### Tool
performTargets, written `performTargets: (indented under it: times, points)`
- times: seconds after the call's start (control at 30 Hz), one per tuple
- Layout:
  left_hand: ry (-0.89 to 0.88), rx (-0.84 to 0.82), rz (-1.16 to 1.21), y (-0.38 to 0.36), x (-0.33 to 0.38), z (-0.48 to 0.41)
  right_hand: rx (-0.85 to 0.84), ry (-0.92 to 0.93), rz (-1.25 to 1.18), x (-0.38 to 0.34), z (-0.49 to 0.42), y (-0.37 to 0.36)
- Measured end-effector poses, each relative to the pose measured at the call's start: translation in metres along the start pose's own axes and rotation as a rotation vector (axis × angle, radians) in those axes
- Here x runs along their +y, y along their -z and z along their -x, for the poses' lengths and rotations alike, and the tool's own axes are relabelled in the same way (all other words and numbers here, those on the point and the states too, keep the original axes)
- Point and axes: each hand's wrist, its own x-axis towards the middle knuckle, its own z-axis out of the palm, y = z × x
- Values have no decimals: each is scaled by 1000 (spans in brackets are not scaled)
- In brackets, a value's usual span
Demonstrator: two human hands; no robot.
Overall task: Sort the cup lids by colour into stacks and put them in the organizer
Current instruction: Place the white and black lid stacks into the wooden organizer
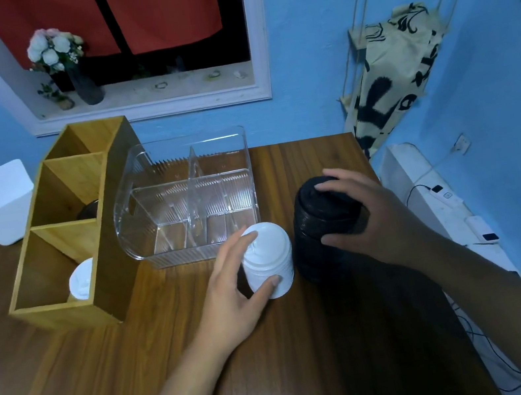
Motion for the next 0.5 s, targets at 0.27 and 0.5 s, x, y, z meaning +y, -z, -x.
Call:
performTargets:
  times: [0.27,0.5]
  points:
    - [-3,19,19,-3,-3,0,-56,-27,-24,5,-4,-9]
    - [4,39,34,-10,-5,2,120,-15,-41,10,1,-37]
